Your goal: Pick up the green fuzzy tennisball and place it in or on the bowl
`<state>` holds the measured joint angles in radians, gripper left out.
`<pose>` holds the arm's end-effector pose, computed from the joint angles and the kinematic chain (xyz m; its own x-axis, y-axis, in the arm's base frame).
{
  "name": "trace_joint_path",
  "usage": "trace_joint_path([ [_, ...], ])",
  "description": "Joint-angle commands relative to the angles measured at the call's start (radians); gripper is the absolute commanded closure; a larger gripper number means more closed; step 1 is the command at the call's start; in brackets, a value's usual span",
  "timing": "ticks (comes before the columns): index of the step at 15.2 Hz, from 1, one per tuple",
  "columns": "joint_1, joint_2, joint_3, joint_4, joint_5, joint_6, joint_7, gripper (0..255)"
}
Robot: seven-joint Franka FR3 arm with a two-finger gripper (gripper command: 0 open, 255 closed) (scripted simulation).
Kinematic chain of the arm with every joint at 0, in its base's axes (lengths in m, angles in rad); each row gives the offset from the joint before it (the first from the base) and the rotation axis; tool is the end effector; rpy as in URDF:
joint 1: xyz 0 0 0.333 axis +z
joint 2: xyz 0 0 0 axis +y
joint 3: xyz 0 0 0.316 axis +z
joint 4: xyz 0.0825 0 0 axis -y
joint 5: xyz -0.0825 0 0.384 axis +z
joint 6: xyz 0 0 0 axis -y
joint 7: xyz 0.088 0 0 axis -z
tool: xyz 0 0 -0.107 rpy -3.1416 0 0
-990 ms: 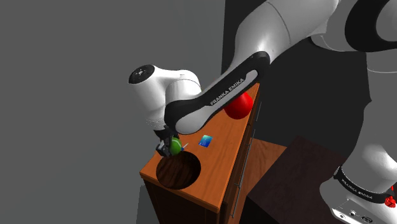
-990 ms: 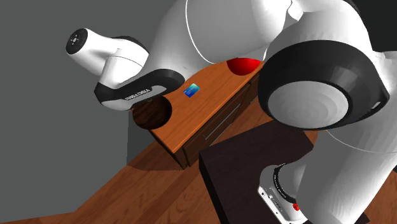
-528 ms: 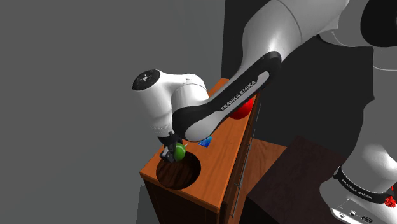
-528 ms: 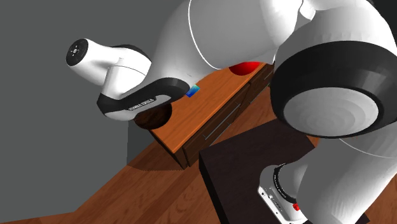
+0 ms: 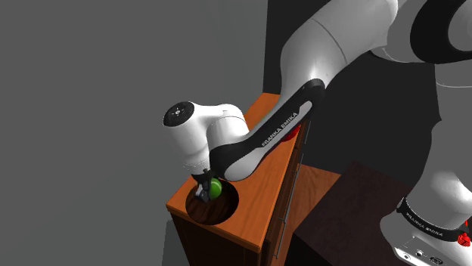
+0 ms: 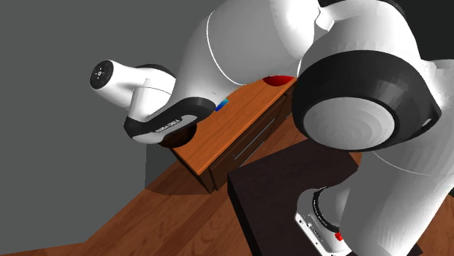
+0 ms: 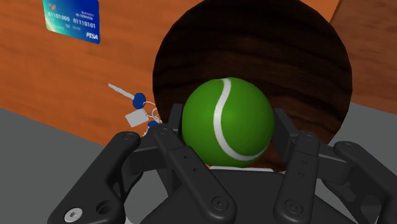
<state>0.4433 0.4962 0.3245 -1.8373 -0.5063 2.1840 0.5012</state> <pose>0.4766 0.4175 0.2625 0.8501 0.5265 -0.0130 0.5114 -0.8194 0.2591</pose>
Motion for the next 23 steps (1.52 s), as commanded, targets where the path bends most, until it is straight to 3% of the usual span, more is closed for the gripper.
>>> trace_joint_path([
  [1,0.005,0.019,-0.005,-0.001,-0.011,0.018,0.012,255],
  [10,0.007,0.032,-0.01,-0.002,-0.019,0.031,0.019,255],
  [11,0.007,0.032,-0.01,-0.002,-0.019,0.031,0.019,0],
  [16,0.007,0.032,-0.01,-0.002,-0.019,0.031,0.019,0],
  [20,0.01,-0.035,0.019,0.026,0.027,-0.061,-0.008,0],
  [23,0.01,-0.035,0.019,0.026,0.027,-0.061,-0.008,0],
])
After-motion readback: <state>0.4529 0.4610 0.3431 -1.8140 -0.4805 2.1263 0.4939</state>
